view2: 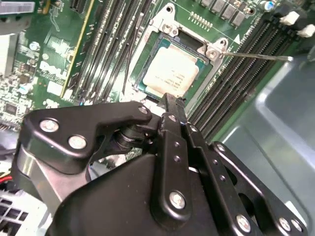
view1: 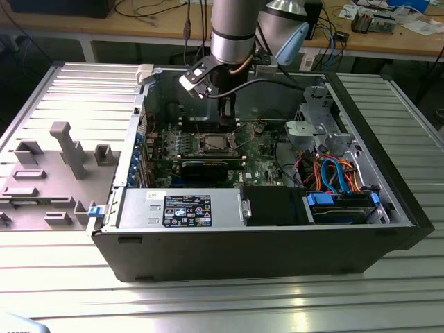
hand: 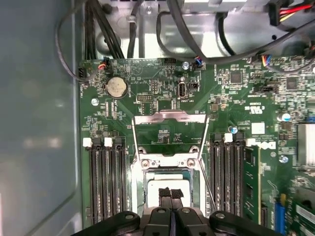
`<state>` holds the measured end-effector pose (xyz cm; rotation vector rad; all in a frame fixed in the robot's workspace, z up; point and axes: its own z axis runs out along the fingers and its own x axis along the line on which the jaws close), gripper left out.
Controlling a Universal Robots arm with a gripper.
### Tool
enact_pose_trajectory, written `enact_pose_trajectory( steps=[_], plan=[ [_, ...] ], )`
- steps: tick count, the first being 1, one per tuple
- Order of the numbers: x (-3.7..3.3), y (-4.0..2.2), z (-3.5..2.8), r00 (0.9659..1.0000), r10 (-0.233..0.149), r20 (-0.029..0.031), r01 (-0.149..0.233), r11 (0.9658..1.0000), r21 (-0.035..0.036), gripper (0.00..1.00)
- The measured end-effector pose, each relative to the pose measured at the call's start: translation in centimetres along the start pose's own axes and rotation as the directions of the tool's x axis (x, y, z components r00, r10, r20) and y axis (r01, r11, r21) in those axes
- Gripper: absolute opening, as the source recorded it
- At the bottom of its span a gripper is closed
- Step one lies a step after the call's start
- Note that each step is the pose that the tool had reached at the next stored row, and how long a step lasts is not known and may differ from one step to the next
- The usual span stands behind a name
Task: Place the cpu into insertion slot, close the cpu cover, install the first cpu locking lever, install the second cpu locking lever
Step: 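Place the cpu into insertion slot, then close the cpu cover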
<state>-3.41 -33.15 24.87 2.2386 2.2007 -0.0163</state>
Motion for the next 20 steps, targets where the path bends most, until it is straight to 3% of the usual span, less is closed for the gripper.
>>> enact_pose_trajectory(
  steps=[6, 10, 20],
  plan=[
    [-0.01, 0.0, -1.61, 1.0, 0.0, 0.0, 0.0, 1.0, 0.0, 0.11],
    [-0.03, 0.0, -3.05, 1.0, 0.0, 0.0001, 0.0, 1.0, 0.0001, 0.11],
    [-0.03, 0.12, -3.26, 1.0, 0.0, 0.0008, 0.0, 1.0, 0.0002, 0.11]
  ],
)
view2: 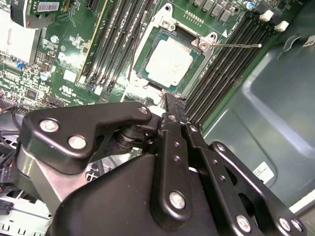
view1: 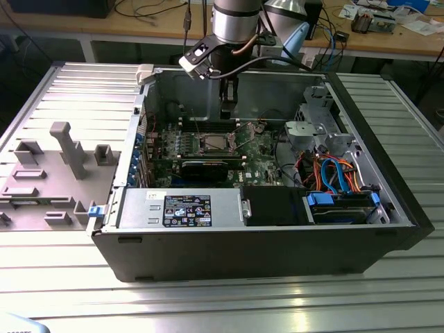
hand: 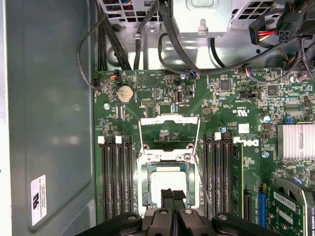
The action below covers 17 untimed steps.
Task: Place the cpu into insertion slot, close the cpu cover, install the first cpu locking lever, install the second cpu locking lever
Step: 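Close the cpu cover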
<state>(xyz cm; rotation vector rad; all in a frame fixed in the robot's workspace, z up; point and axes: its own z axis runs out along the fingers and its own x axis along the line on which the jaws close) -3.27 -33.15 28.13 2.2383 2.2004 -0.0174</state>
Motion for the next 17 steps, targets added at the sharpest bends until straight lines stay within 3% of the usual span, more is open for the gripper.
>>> enact_pose_trajectory(
  steps=[17],
  plan=[
    [0.04, 2.21, 0.08, 1.0, 0.0, 0.0, 0.0, 1.0, 0.0001, 0.11]
  ],
)
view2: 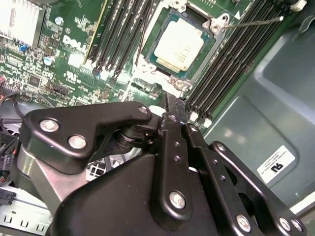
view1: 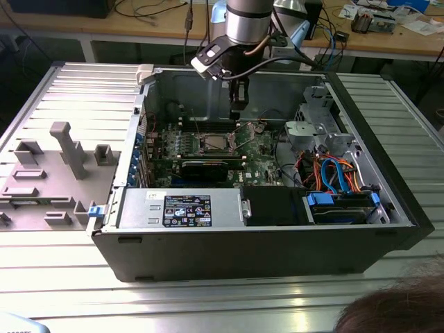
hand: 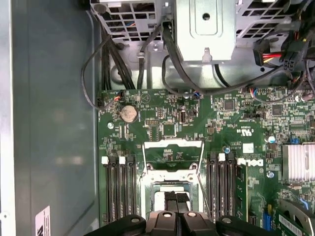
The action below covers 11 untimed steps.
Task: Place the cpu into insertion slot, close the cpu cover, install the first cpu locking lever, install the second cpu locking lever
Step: 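Close the cpu cover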
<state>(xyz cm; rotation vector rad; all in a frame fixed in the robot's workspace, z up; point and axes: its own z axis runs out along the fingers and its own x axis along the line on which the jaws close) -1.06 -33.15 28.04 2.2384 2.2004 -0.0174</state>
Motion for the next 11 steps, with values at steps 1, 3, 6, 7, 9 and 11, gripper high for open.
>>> enact_pose_trajectory(
  steps=[1, 3, 6, 7, 9, 11],
  plan=[
    [0.0, 0.12, 0.0, 1.0, 0.0, 0.0001, 0.0, 1.0, 0.0, 0.11],
    [0.01, 0.49, 0.01, 1.0, 0.0, 0.0002, 0.0, 1.0, 0.0, 0.11],
    [0.01, 0.79, 0.01, 1.0, 0.0, 0.0002, 0.0, 1.0, 0.0, 0.11],
    [0.02, 0.98, 0.02, 1.0, 0.0, 0.0003, 0.0, 1.0, 0.0, 0.11],
    [0.02, 1.23, 0.02, 1.0, 0.0, 0.0004, 0.0, 1.0, 0.0, 0.11],
    [0.03, 1.44, 0.02, 1.0, 0.0, 0.0004, 0.0, 1.0, 0.0, 0.11]
  ],
)
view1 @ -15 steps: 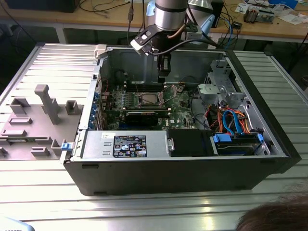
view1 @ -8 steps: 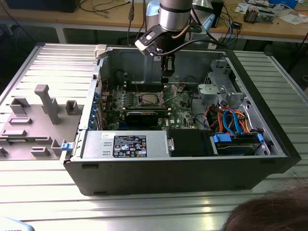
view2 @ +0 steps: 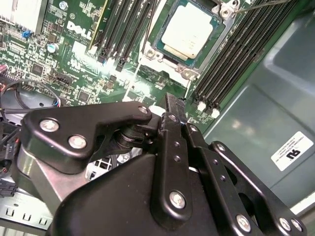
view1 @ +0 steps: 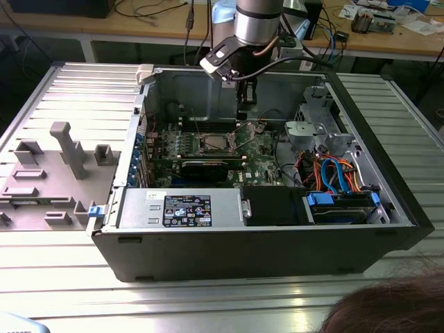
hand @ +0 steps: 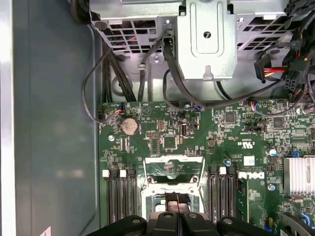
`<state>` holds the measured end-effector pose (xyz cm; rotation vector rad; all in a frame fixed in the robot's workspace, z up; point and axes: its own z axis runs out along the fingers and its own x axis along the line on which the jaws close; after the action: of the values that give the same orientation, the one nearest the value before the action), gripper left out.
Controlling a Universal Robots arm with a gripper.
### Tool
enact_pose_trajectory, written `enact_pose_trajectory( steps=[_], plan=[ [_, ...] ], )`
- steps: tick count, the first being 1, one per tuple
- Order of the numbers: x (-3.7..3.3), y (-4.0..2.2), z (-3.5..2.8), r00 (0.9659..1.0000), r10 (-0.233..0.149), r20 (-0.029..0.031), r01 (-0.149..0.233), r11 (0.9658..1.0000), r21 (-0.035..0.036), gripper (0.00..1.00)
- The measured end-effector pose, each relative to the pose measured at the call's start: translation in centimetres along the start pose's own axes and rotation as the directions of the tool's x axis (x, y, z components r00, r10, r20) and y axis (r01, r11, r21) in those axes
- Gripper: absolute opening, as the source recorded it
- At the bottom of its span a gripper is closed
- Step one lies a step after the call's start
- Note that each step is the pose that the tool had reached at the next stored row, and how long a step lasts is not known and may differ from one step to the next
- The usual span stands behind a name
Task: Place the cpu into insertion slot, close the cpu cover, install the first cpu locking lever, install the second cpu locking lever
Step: 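Close the cpu cover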
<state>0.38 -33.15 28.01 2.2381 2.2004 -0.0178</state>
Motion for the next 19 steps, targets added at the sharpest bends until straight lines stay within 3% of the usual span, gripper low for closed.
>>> enact_pose_trajectory(
  steps=[19],
  plan=[
    [0.03, 1.44, 0.05, 1.0, 0.0, 0.0, 0.0, 1.0, 0.0001, 0.11]
  ],
)
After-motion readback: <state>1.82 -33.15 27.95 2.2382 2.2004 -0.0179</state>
